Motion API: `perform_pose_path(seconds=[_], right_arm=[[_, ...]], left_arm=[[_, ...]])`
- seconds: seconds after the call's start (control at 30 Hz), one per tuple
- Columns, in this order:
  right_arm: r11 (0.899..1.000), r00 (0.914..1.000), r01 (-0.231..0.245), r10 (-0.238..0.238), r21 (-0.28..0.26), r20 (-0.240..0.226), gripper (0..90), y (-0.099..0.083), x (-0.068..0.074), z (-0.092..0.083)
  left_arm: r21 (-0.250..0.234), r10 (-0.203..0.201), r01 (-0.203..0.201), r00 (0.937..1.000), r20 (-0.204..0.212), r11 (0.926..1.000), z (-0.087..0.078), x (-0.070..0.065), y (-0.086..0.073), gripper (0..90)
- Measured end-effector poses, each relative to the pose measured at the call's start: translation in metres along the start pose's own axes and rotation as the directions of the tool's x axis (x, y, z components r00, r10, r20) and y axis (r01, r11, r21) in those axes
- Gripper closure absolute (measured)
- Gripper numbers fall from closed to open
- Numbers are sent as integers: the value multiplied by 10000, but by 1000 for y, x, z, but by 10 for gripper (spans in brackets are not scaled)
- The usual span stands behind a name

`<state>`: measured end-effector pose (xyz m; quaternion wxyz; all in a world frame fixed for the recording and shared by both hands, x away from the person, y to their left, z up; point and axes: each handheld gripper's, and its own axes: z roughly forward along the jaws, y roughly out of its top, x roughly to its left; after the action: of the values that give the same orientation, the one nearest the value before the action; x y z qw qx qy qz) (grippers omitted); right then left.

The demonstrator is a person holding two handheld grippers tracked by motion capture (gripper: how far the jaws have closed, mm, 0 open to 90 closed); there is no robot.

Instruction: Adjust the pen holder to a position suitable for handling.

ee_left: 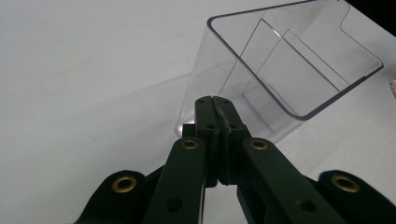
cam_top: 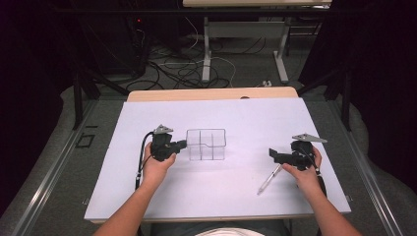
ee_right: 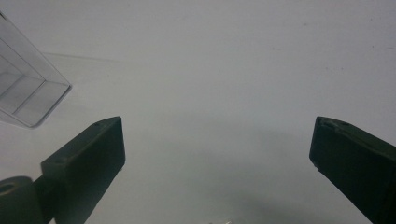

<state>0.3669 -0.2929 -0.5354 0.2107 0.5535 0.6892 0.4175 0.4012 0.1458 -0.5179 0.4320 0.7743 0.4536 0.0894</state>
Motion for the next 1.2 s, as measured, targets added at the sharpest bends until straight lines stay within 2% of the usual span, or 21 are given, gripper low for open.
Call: perform_pose_path(seconds=[0.03, 0.33, 0.57, 0.73, 1.03, 1.2], right_arm=[[10000, 10000, 3, -3, 0, -11, 33, 0, 0, 0], [10000, 10000, 11, -11, -2, 1, 33, 0, 0, 0], [10000, 10000, 41, -41, -2, -19, 33, 0, 0, 0], [10000, 10000, 27, -27, 3, 1, 34, 0, 0, 0], [10000, 10000, 12, -12, 21, -1, 34, 0, 1, 0], [10000, 10000, 18, -18, 13, -3, 40, 0, 0, 0]], left_arm=[[-100, 8, -9, 9999, -101, 9999, 2, -2, 0, 900], [-152, 118, -117, 9999, 54, 9998, 10, -8, 2, 900], [-50, 182, -182, 9998, 22, 9998, 15, -13, 2, 900], [-3, 182, -182, 9998, 35, 9998, 16, -14, 2, 900], [165, 466, -468, 9988, 123, 9988, 18, -14, 2, 900], [99, 326, -329, 9991, 252, 9994, 18, -13, 1, 898]])
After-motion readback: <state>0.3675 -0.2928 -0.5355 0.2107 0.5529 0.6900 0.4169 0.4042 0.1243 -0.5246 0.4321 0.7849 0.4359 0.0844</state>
